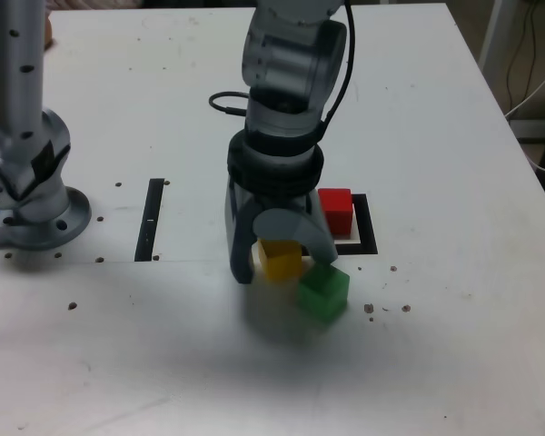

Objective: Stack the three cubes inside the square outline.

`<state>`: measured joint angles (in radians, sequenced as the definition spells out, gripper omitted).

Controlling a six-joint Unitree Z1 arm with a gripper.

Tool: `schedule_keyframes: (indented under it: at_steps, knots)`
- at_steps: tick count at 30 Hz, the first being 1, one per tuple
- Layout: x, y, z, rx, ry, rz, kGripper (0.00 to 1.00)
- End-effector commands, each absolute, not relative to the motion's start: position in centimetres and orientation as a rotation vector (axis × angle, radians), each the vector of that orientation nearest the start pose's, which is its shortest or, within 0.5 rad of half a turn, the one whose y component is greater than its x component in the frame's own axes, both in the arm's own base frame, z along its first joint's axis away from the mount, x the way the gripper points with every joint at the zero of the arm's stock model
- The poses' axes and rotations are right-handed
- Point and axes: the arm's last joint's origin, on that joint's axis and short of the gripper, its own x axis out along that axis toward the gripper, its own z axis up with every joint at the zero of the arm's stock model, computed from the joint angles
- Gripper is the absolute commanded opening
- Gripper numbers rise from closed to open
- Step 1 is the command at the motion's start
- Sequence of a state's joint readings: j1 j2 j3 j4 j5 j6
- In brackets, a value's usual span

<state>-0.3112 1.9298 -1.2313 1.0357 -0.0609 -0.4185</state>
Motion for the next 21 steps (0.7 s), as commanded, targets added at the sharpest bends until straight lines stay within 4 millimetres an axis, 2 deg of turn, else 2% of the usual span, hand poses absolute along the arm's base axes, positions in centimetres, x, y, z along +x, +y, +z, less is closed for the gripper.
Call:
schedule_keyframes:
  at_steps: [1, 6, 11, 15, 21]
  knots:
    - [28.3, -9.4, 21.3, -0.074, 1.781, 0.108, 0.8]
    - [26.8, -8.8, 24.2, -0.077, 1.73, 0.114, 0.81]
    - [25.4, -8.2, 26.5, -0.073, 1.678, 0.123, 0.87]
    - [25.0, -8.0, 27.1, -0.07, 1.658, 0.127, 0.92]
    - [25.1, -8.1, 26.7, -0.065, 1.67, 0.132, 0.94]
